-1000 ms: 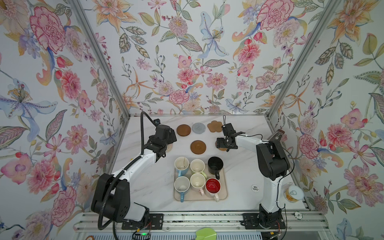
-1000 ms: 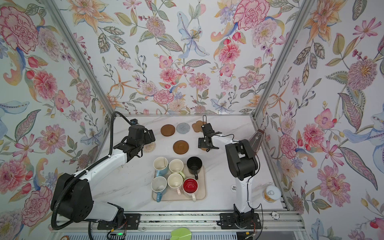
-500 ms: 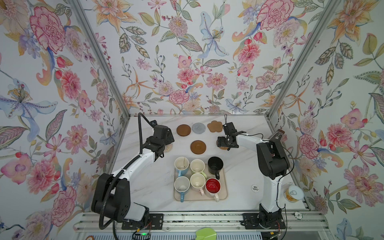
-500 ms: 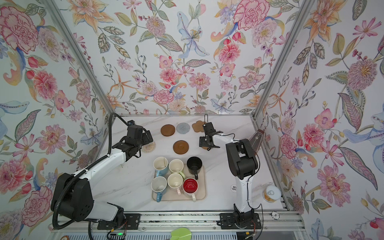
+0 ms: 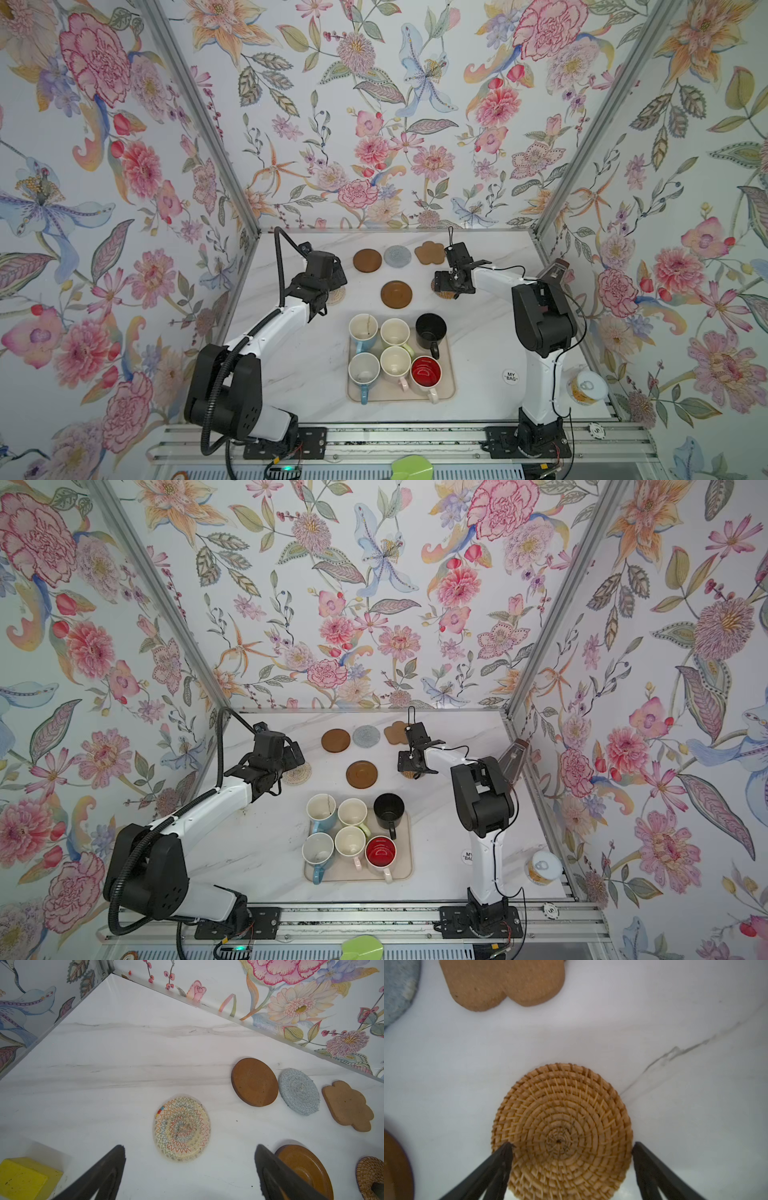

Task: Place cups on coasters
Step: Move the coaster to the top-center of the table.

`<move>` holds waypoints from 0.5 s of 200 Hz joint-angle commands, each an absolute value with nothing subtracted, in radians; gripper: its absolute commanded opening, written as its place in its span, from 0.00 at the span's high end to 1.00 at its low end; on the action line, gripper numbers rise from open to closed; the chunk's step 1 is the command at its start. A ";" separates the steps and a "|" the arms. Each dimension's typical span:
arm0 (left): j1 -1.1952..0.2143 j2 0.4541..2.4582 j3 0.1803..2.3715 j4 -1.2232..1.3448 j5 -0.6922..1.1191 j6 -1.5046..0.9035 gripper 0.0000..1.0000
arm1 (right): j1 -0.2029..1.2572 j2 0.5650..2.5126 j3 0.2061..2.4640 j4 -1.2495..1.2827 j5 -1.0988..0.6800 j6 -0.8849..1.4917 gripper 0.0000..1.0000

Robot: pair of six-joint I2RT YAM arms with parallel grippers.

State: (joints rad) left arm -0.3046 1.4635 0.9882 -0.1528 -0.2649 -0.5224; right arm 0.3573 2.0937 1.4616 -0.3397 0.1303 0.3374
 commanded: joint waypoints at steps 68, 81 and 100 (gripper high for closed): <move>-0.284 1.447 0.977 -0.150 -0.234 -0.546 0.01 | 0.340 2.132 1.606 -0.382 0.159 0.290 0.09; -0.284 1.447 0.979 -0.151 -0.235 -0.548 0.01 | 0.348 2.093 1.592 -0.392 0.178 0.280 0.08; -0.282 1.445 0.976 -0.145 -0.234 -0.551 0.01 | 0.358 2.040 1.547 -0.399 0.172 0.285 0.08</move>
State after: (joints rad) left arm -0.2924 1.4631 0.9863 -0.1520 -0.2398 -0.5335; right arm 0.3454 2.1345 1.5738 -0.3630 0.1478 0.3016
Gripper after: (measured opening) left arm 0.989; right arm 0.918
